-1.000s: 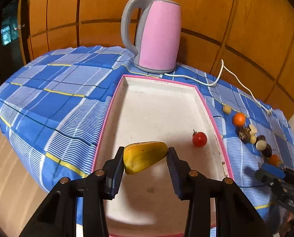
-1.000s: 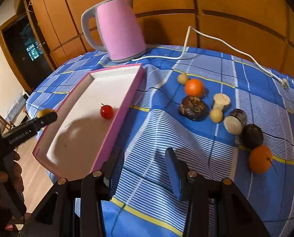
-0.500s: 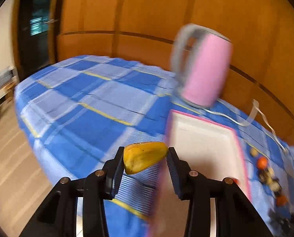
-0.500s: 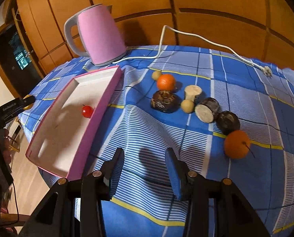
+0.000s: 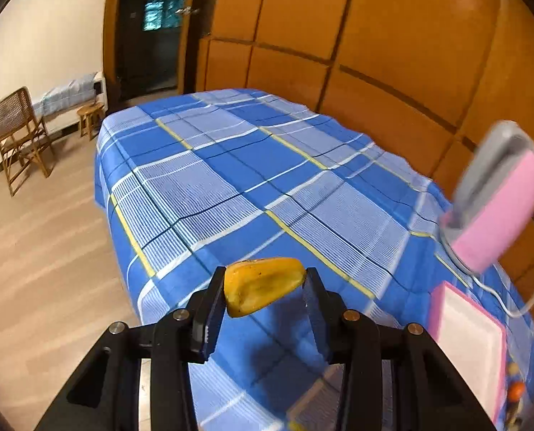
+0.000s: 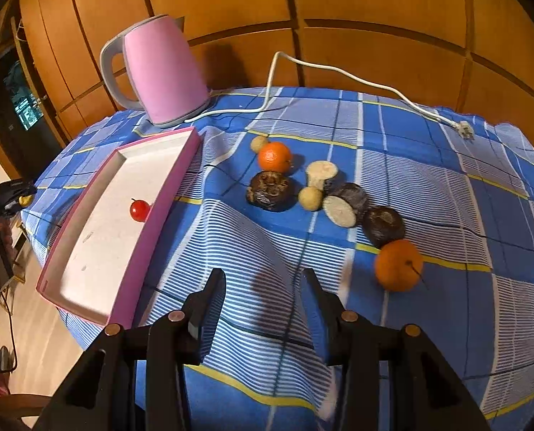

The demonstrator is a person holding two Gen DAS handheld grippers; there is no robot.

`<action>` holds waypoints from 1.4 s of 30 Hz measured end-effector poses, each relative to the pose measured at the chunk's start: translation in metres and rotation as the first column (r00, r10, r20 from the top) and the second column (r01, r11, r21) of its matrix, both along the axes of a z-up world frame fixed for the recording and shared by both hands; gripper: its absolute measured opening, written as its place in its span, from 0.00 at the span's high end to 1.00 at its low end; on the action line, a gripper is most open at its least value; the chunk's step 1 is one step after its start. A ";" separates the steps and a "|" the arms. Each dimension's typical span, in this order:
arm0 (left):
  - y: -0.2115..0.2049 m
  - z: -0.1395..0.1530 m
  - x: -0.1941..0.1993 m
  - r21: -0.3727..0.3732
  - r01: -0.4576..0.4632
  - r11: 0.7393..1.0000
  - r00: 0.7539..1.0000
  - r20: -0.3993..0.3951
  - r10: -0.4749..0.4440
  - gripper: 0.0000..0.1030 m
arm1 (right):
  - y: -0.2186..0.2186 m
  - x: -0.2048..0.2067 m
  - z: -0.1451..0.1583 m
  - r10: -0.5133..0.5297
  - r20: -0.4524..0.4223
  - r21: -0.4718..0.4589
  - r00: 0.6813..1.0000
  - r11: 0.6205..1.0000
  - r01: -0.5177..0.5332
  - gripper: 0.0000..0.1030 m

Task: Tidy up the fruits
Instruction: 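Withdraw the right gripper toward the fruits while the left gripper carries the mango toward the tray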

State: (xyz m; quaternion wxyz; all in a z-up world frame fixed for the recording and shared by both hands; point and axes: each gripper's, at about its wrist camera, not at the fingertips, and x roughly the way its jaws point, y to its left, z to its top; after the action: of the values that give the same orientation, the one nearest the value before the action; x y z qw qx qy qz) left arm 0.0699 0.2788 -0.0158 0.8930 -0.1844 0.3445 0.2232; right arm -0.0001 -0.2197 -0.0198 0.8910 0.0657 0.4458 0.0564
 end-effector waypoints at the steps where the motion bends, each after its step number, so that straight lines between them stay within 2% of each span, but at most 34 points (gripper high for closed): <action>1: -0.009 0.005 -0.008 0.022 0.021 1.000 1.000 0.009 -0.021 0.59 | -0.004 -0.002 0.001 -0.014 0.001 0.002 1.000 1.000 0.014 0.58; 4: -0.035 0.017 -0.037 0.067 0.115 0.991 0.993 0.034 -0.117 0.59 | -0.030 -0.012 0.005 -0.089 0.000 0.000 0.996 0.996 0.089 0.58; 6: -0.055 0.023 -0.050 0.090 0.172 0.981 0.984 0.020 -0.174 0.59 | -0.054 -0.022 0.008 -0.163 0.006 -0.003 0.987 0.987 0.163 0.58; 8: -0.089 0.028 -0.056 0.092 0.281 0.955 0.959 0.009 -0.283 0.59 | -0.078 -0.035 0.008 -0.225 -0.002 0.001 0.974 0.974 0.225 0.58; 10: -0.129 0.038 -0.054 0.067 0.395 0.916 0.918 0.017 -0.397 0.59 | -0.099 -0.049 0.004 -0.283 -0.013 -0.003 0.959 0.959 0.283 0.58; 11: -0.153 0.046 -0.051 0.046 0.462 0.886 0.885 0.036 -0.463 0.59 | -0.106 -0.055 0.000 -0.296 -0.026 -0.001 0.955 0.955 0.296 0.58; 12: -0.187 0.058 -0.047 0.049 0.539 0.841 0.838 0.067 -0.541 0.59 | -0.111 -0.061 -0.006 -0.316 -0.047 0.000 0.948 0.949 0.317 0.58; 13: -0.220 0.072 -0.046 0.060 0.614 0.787 0.781 0.097 -0.617 0.59 | -0.114 -0.066 -0.010 -0.329 -0.058 0.012 0.943 0.944 0.330 0.58; 14: -0.241 0.081 -0.046 0.066 0.665 0.744 0.735 0.118 -0.668 0.59 | -0.116 -0.070 -0.014 -0.335 -0.062 0.029 0.940 0.941 0.337 0.58; 15: -0.286 0.100 -0.047 0.090 0.753 0.652 0.635 0.157 -0.756 0.59 | -0.116 -0.075 -0.016 -0.349 -0.052 0.025 0.936 0.936 0.351 0.58; 16: -0.315 0.111 -0.051 0.106 0.803 0.586 0.564 0.180 -0.806 0.59 | -0.115 -0.078 -0.016 -0.354 -0.047 0.014 0.934 0.935 0.355 0.58; 18: -0.379 0.134 -0.063 0.131 0.903 0.409 0.375 0.224 -0.900 0.59 | -0.113 -0.083 -0.016 -0.348 -0.047 -0.002 0.936 0.937 0.348 0.58; 20: -0.442 0.154 -0.086 0.153 0.961 0.228 0.185 0.251 -0.950 0.59 | -0.116 -0.084 -0.015 -0.358 -0.046 -0.005 0.933 0.934 0.358 0.58; 22: -0.491 0.168 -0.116 0.145 0.988 0.044 0.001 0.282 -0.959 0.59 | -0.121 -0.087 -0.014 -0.373 -0.050 -0.012 0.926 0.928 0.373 0.58; 24: -0.533 0.179 -0.149 0.147 0.984 -0.096 -0.133 0.270 -0.954 0.59 | -0.129 -0.092 -0.014 -0.409 -0.062 -0.011 0.910 0.912 0.410 0.58; 25: -0.548 0.183 -0.165 0.120 0.978 -0.171 -0.199 0.284 -0.938 0.59 | -0.133 -0.096 -0.013 -0.420 -0.062 0.005 0.905 0.907 0.421 0.58; 26: -0.556 0.186 -0.182 0.106 0.968 -0.228 -0.250 0.302 -0.920 0.57 | -0.134 -0.098 -0.011 -0.426 -0.059 0.005 0.903 0.904 0.427 0.58; 27: -0.559 0.187 -0.192 0.113 0.963 -0.246 -0.269 0.300 -0.915 0.57 | -0.134 -0.099 -0.010 -0.431 -0.058 -0.004 0.901 0.902 0.431 0.58; 29: -0.555 0.189 -0.206 0.109 0.962 -0.251 -0.273 0.302 -0.913 0.57 | -0.132 -0.100 -0.008 -0.425 -0.047 0.004 0.904 0.905 0.426 0.58; 30: -0.545 0.186 -0.206 0.096 0.966 -0.241 -0.259 0.293 -0.921 0.57 | -0.131 -0.099 -0.007 -0.418 -0.043 0.014 0.907 0.908 0.419 0.58; 31: -0.538 0.183 -0.204 0.089 0.973 -0.212 -0.229 0.282 -0.932 0.57 | -0.130 -0.098 -0.007 -0.413 -0.043 0.022 0.910 0.910 0.414 0.58; 32: -0.525 0.179 -0.199 0.079 0.983 -0.165 -0.181 0.269 -0.946 0.57 | -0.130 -0.098 -0.008 -0.409 -0.044 0.034 0.912 0.911 0.410 0.58; 33: -0.506 0.172 -0.186 0.061 0.993 -0.099 -0.112 0.256 -0.960 0.57 | -0.129 -0.097 -0.009 -0.409 -0.046 0.044 0.911 0.910 0.411 0.58; 34: -0.484 0.166 -0.175 0.050 0.999 -0.022 -0.034 0.248 -0.968 0.57 | -0.129 -0.098 -0.010 -0.411 -0.044 0.046 0.911 0.910 0.412 0.58; 36: -0.435 0.150 -0.157 0.074 0.981 0.182 0.163 0.209 -0.964 0.57 | -0.130 -0.098 -0.008 -0.399 -0.026 0.053 0.916 0.915 0.400 0.58; 38: -0.375 0.132 -0.141 0.128 0.911 0.392 0.371 0.161 -0.914 0.57 | -0.134 -0.099 -0.006 -0.399 -0.008 0.064 0.917 0.915 0.399 0.58; 39: -0.338 0.122 -0.134 0.128 0.855 0.502 0.487 0.133 -0.863 0.58 | -0.137 -0.098 -0.006 -0.397 -0.008 0.071 0.918 0.915 0.397 0.58; 40: -0.313 0.114 -0.127 0.120 0.815 0.567 0.555 0.117 -0.823 0.58 | -0.140 -0.097 -0.005 -0.393 0.000 0.072 0.919 0.917 0.392 0.58; 41: -0.277 0.105 -0.121 0.120 0.740 0.661 0.654 0.096 -0.750 0.58 | -0.142 -0.093 -0.003 -0.385 0.016 0.059 0.923 0.922 0.384 0.58; 42: -0.250 0.097 -0.118 0.111 0.680 0.724 0.720 0.082 -0.689 0.59 | -0.144 -0.088 -0.001 -0.376 0.018 0.052 0.927 0.926 0.374 0.58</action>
State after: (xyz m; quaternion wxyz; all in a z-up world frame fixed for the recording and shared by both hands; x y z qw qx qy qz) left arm -0.0485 0.0287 0.0810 0.9370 -0.0241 0.3265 -0.1213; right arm -0.0882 -0.3632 -0.0211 0.8896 0.1702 0.4111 -0.1033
